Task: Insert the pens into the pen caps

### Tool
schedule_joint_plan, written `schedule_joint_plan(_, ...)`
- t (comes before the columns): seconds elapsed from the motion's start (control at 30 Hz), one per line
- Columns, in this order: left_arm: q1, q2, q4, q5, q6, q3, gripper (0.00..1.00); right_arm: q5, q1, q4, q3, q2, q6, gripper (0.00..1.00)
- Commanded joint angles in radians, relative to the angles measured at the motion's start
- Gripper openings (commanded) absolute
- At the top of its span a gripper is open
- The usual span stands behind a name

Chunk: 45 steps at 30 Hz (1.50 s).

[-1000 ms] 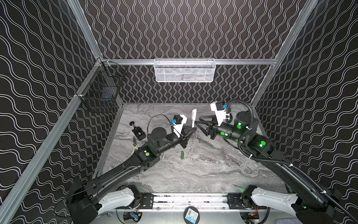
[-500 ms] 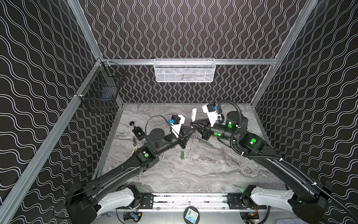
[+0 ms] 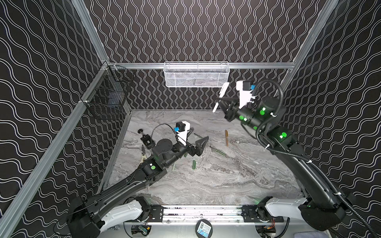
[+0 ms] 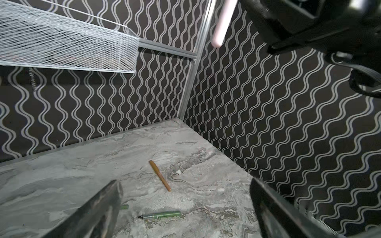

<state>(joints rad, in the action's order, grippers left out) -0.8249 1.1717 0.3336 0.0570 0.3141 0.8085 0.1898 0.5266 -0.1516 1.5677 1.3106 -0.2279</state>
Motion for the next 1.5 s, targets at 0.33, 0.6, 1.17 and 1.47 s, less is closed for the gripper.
schedule_joint_plan(0.33,0.001,-0.014,-0.135,0.301,0.011,0.037,0.98,0.084,-0.253,-0.336,-0.075,0.516,-0.020,0.02)
schedule_joint_plan(0.6,0.001,0.020,-0.218,0.346,0.021,0.083,0.98,0.066,-0.285,-0.511,0.125,0.889,0.019,0.04)
schedule_joint_plan(1.17,0.001,0.013,-0.211,0.357,0.010,0.078,0.98,0.054,-0.310,-0.512,0.141,0.937,-0.045,0.21)
schedule_joint_plan(1.47,0.001,0.028,-0.220,0.356,0.000,0.084,0.98,0.062,-0.296,-0.513,0.148,0.778,-0.053,0.35)
